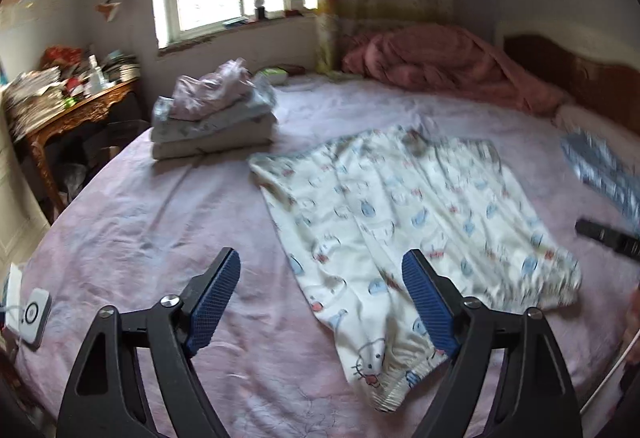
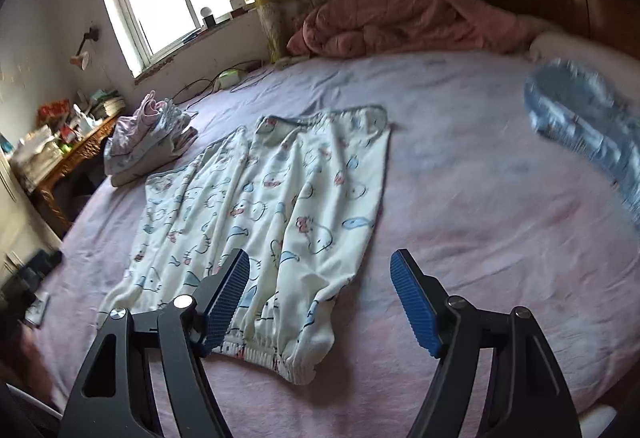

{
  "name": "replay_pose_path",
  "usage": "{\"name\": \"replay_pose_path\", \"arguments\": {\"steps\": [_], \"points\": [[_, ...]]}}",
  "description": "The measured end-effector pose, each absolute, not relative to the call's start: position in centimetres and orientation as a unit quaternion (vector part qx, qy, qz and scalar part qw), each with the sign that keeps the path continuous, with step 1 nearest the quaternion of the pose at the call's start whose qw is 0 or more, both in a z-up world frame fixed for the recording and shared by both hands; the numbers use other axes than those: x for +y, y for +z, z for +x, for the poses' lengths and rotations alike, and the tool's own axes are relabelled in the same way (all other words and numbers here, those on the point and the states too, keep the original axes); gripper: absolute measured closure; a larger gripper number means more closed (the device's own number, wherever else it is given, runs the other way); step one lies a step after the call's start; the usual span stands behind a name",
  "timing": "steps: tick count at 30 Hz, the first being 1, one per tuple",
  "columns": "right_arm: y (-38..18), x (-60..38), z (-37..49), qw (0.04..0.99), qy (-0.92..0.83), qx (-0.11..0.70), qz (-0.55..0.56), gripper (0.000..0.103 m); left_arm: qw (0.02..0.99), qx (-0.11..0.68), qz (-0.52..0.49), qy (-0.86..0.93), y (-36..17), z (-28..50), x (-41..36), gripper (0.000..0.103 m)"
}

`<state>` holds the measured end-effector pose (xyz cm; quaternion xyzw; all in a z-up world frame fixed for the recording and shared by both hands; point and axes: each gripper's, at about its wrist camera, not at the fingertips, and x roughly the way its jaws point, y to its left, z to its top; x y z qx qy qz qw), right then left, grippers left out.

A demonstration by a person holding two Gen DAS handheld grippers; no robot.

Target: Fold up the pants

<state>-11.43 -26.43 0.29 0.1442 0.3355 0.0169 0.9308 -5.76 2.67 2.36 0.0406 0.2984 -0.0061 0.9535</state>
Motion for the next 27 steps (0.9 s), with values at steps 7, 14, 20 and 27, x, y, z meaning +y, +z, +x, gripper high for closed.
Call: {"name": "replay_pose_path", "arguments": {"steps": [7,14,20,27], "points": [[0.3,-22.4,-13.0,0.947,0.060,0.308,0.065,0.031,0.947,0.320,0.027,0.022,1.9,-3.4,4.8,0.040],[1.0,-15.5,-14.6,0.942,0.153,0.300,0.008,0.034,0.950,0.308,0.002,0.055,1.8,-4.7,8.0,0.041],[-0.5,-8.4,-14.8,0.911,0.235,0.337,-0.028,0.044,0.951,0.296,-0.013,0.086,0.9,-4.9,10.6,0.041],[-2.4,-2.8,-15.6,0.900,0.257,0.344,-0.076,0.049,0.944,0.313,-0.072,0.070,0.7,-4.9,13.4,0.041]]}}
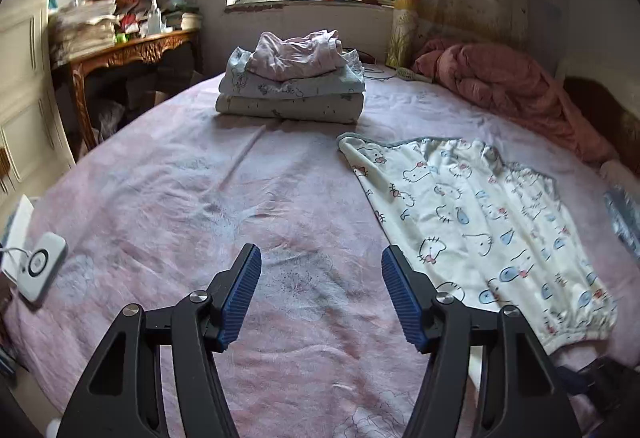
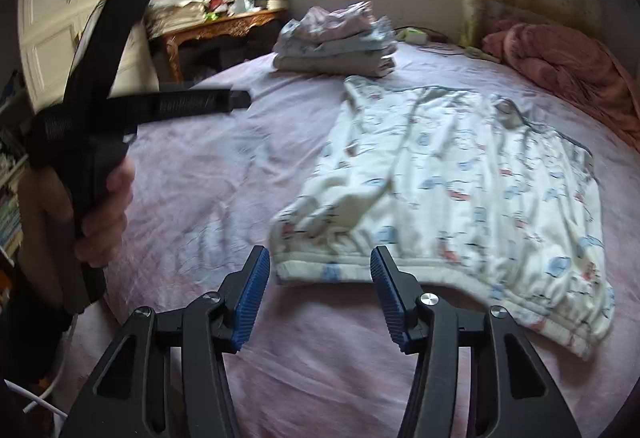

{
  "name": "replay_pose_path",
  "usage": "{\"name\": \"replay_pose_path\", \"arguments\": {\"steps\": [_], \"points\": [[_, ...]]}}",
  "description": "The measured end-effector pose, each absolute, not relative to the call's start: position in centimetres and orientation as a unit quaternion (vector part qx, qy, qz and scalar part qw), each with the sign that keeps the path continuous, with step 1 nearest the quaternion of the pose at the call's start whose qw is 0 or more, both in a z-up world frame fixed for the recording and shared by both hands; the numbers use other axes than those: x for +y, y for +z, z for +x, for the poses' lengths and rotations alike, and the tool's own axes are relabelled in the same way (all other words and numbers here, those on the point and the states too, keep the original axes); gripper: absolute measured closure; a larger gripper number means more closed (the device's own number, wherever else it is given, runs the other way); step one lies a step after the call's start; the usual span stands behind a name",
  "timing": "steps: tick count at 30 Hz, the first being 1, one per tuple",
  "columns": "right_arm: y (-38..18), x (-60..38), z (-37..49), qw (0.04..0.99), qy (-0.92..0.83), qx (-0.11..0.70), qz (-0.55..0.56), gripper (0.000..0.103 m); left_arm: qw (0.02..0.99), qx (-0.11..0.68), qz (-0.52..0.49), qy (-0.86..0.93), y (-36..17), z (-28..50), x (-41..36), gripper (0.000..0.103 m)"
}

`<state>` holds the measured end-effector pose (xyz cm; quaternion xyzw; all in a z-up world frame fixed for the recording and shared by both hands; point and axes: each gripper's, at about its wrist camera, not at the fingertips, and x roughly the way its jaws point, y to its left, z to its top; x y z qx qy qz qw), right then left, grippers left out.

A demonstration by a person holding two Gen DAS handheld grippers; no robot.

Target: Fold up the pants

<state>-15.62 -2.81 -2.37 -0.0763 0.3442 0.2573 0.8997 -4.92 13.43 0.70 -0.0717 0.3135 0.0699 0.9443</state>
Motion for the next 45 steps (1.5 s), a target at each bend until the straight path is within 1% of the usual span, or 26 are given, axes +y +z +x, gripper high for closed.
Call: {"name": "replay_pose_path", "arguments": {"steps": [1,6,8,9,10,11,13,15,20,22,24,25,29,34,35,36,37,38,41,45], "points": [[-2.6,-2.2,-15.7,0.900,0.256,0.343,-0.086,0.050,0.944,0.315,-0.078,0.067,0.8,-5.0,13.7,0.041],[-3.6,-0.4,-15.0,0.899,0.243,0.348,-0.105,0.061,0.941,0.318,-0.103,0.056,1.1,-5.2,14.7,0.041],[-4.1,-0.3,-14.7,0.900,0.238,0.351,-0.106,0.072,0.937,0.328,-0.112,0.044,1.3,-4.8,14.9,0.041],[-4.3,-0.3,-14.6,0.900,0.236,0.350,-0.108,0.076,0.934,0.337,-0.114,0.029,1.5,-4.1,15.0,0.044],[-4.4,-0.3,-14.5,0.901,0.236,0.348,-0.109,0.084,0.928,0.355,-0.112,-0.010,1.9,-2.7,14.8,0.043],[-4.4,-0.4,-14.5,0.900,0.241,0.347,-0.108,0.087,0.922,0.368,-0.110,-0.045,2.2,-1.1,14.7,0.043],[-4.4,-0.6,-14.3,0.899,0.249,0.346,-0.099,0.088,0.917,0.382,-0.102,-0.062,2.7,2.0,14.6,0.044],[-4.4,-1.0,-14.2,0.898,0.255,0.348,-0.086,0.088,0.914,0.394,-0.084,-0.050,3.0,5.8,14.8,0.049],[-4.6,-1.7,-14.0,0.897,0.259,0.352,-0.065,0.089,0.896,0.415,-0.148,-0.050,1.5,13.6,16.1,0.056],[-4.6,-2.2,-13.8,0.897,0.255,0.360,-0.033,0.089,0.884,0.435,-0.162,-0.048,0.3,16.1,16.0,0.058],[-4.8,-2.4,-13.7,0.895,0.253,0.366,-0.015,0.089,0.870,0.459,-0.176,-0.044,-0.7,17.9,15.7,0.059],[-4.8,-2.4,-13.7,0.896,0.254,0.365,-0.015,0.089,0.869,0.454,-0.187,-0.053,-0.9,18.5,15.5,0.059],[-4.8,-2.4,-13.5,0.894,0.260,0.365,-0.016,0.089,0.880,0.442,-0.172,-0.026,-1.6,20.9,14.8,0.059],[-4.7,-2.7,-13.0,0.886,0.276,0.372,-0.011,0.089,0.875,0.443,-0.194,0.021,-4.0,23.1,16.4,0.060],[-4.6,-2.7,-13.0,0.885,0.280,0.372,-0.012,0.089,0.872,0.445,-0.202,0.020,-4.5,23.3,16.7,0.067],[-4.6,-2.7,-13.0,0.883,0.284,0.373,-0.011,0.089,0.869,0.445,-0.216,0.014,-4.9,23.4,17.1,0.081],[-4.5,-2.6,-12.9,0.880,0.290,0.375,-0.009,0.089,0.865,0.445,-0.232,0.001,-5.3,23.4,17.4,0.089],[-4.5,-2.4,-12.8,0.878,0.296,0.377,-0.008,0.089,0.860,0.448,-0.243,-0.014,-5.6,23.5,17.5,0.102],[-4.6,-1.9,-12.8,0.875,0.300,0.380,-0.014,0.089,0.867,0.433,-0.244,-0.029,-5.2,22.9,17.7,0.102],[-4.6,-1.3,-13.1,0.870,0.308,0.384,-0.010,0.092,0.894,0.392,-0.216,-0.023,-2.3,21.4,18.0,0.102]]}}
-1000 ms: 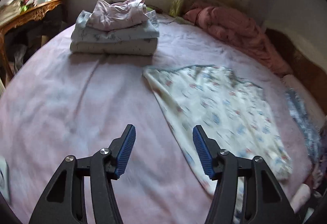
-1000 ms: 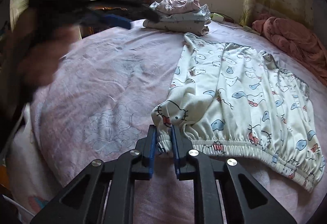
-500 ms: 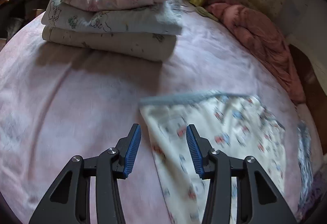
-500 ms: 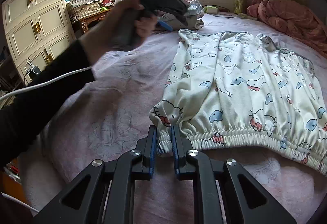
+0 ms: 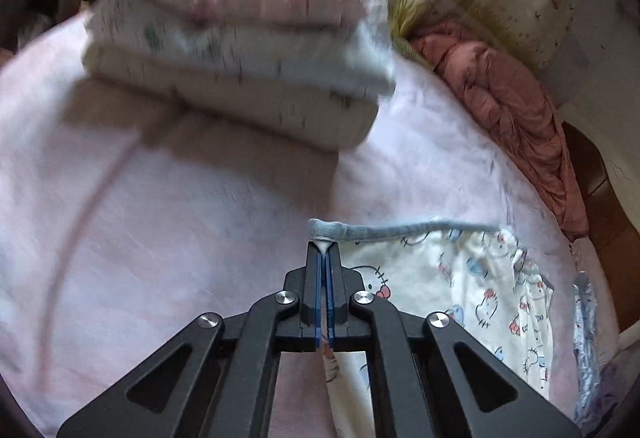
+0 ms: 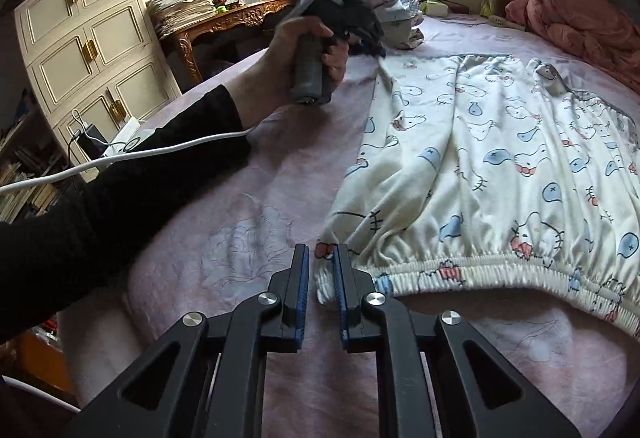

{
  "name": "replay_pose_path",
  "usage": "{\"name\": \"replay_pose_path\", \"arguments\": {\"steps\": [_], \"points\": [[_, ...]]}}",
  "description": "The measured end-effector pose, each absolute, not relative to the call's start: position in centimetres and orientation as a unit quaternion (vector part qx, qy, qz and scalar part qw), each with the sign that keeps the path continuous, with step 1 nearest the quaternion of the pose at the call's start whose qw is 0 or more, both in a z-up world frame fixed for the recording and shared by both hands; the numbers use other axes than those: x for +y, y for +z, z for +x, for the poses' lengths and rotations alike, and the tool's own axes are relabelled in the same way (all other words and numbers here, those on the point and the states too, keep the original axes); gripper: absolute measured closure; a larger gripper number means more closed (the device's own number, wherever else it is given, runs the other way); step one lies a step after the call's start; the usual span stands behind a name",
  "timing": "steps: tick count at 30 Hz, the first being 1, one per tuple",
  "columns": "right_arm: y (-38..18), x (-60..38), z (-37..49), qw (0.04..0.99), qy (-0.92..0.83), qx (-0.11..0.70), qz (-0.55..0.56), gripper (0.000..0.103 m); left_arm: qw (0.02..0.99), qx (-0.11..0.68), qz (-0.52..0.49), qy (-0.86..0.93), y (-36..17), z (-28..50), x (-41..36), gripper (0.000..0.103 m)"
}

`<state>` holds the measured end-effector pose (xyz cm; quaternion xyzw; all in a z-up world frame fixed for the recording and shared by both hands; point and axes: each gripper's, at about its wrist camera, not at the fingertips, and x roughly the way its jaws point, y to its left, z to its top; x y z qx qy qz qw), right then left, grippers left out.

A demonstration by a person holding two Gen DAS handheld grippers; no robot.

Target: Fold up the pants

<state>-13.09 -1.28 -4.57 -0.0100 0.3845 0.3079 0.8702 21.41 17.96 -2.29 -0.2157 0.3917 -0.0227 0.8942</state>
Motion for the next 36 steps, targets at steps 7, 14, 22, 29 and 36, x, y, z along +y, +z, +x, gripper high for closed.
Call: {"name": "replay_pose_path", "arguments": {"steps": [7,14,22,29,36], "points": [[-5.1,1.6,-14.0,0.866,0.305,0.391,-0.061,0.100,0.909,0.370,-0.180,0.060,-0.5,21.5,20.8,0.102],[-4.6,1.4,-14.8,0.904,0.232,0.329,-0.143,0.085,0.893,0.405,-0.176,0.083,-2.3,22.4,22.0,0.102],[-4.0,2.6,-18.5,0.908,0.210,0.247,-0.264,0.052,0.886,0.423,-0.163,0.096,-3.0,22.1,21.9,0.101],[-5.0,3.3,-16.9,0.905,0.164,0.245,-0.308,0.070,0.878,0.431,-0.184,0.100,-3.4,21.8,22.5,0.101],[-6.0,4.7,-14.8,0.892,0.168,0.261,-0.328,0.092,0.881,0.430,-0.167,0.109,-3.1,21.8,22.5,0.101]]}}
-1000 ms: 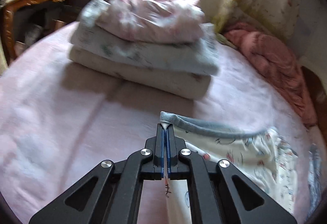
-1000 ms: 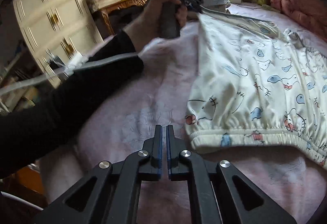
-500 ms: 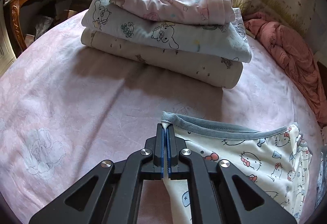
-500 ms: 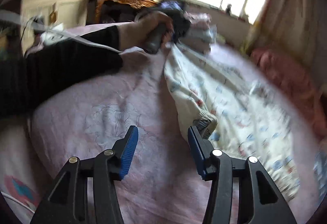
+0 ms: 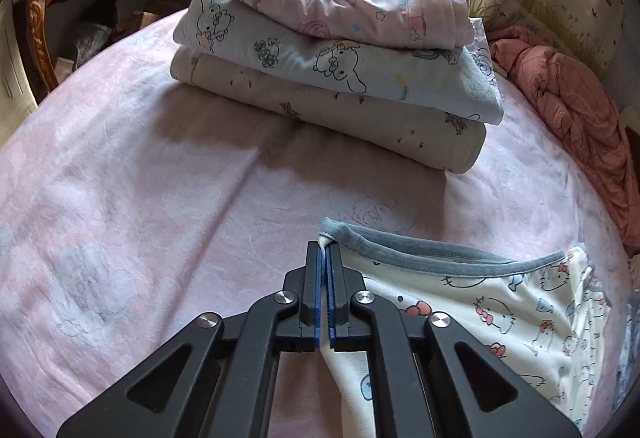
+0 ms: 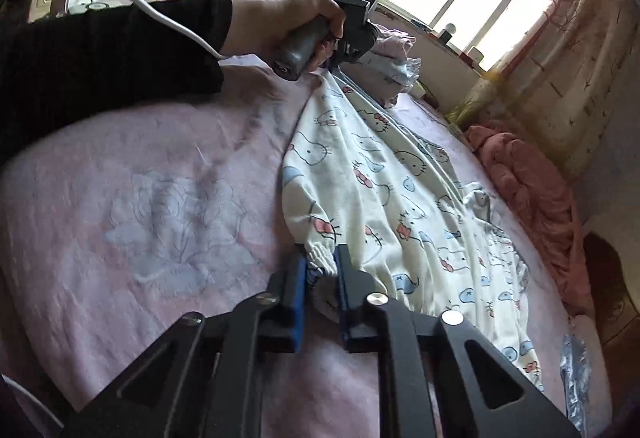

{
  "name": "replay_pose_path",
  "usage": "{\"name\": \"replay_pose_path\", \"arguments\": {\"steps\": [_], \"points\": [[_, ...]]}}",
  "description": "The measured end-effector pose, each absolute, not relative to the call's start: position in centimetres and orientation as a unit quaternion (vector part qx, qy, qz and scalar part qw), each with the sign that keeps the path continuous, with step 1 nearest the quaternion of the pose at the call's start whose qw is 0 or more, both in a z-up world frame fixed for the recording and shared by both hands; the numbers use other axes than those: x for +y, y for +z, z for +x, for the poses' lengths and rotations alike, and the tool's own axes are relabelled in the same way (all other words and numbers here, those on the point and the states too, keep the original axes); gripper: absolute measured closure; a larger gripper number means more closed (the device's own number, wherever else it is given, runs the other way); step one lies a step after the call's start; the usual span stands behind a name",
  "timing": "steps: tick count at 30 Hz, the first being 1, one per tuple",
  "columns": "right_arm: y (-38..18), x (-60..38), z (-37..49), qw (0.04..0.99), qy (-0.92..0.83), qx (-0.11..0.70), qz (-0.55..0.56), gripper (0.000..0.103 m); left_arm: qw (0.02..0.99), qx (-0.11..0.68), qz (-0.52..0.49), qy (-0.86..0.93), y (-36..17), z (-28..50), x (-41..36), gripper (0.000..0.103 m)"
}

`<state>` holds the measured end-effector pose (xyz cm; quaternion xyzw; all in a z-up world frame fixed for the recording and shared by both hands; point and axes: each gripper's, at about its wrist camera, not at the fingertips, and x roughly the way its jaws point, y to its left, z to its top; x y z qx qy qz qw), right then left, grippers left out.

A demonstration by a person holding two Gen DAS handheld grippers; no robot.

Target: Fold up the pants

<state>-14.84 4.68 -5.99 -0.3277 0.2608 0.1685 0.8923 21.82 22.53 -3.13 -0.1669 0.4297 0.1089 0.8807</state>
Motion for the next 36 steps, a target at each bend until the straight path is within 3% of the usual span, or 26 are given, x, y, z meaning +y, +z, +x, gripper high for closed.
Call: {"name": "replay_pose_path", "arguments": {"steps": [8,14,15,17,19,22,25,28,29,30,32,36], "points": [[-5.5,6.0,-15.7,0.887,0.216,0.272,-0.306,0.093,0.879,0.416,-0.097,0.214,-2.2,21.3,23.3,0.103],[-5.1,5.1,-15.2,0.889,0.227,0.284,-0.277,0.092,0.886,0.416,-0.116,0.169,-0.9,20.9,23.7,0.103],[-4.7,4.6,-15.2,0.892,0.231,0.287,-0.262,0.091,0.893,0.406,-0.099,0.170,-0.2,20.6,23.0,0.099],[-3.9,3.6,-15.1,0.894,0.245,0.293,-0.236,0.075,0.907,0.382,-0.074,0.161,1.4,19.8,21.3,0.092],[-2.5,1.9,-15.1,0.900,0.252,0.294,-0.198,0.067,0.920,0.360,-0.069,0.137,3.0,18.8,19.6,0.085],[-0.1,-1.6,-14.6,0.915,0.237,0.286,-0.159,0.066,0.934,0.333,-0.059,0.112,5.1,17.4,16.6,0.070],[2.9,-7.3,-12.8,0.941,0.178,0.264,-0.119,0.051,0.944,0.318,-0.036,0.081,6.6,15.7,12.7,0.057],[5.8,-14.6,-8.9,0.959,0.113,0.254,-0.049,0.050,0.948,0.315,-0.024,0.038,7.6,14.2,8.9,0.049],[6.6,-17.5,-7.0,0.963,0.090,0.253,-0.014,0.049,0.948,0.315,-0.022,0.025,7.8,13.7,7.5,0.044],[7.1,-19.9,-5.3,0.963,0.082,0.257,0.012,0.049,0.948,0.318,-0.023,0.010,8.0,13.5,6.2,0.032],[7.8,-23.9,-2.1,0.962,0.059,0.262,0.056,0.049,0.944,0.327,-0.027,-0.019,8.2,13.6,3.7,0.022],[8.0,-31.7,4.3,0.952,0.038,0.268,0.143,0.049,0.937,0.347,0.015,-0.039,7.9,16.9,-2.2,0.022]]}}
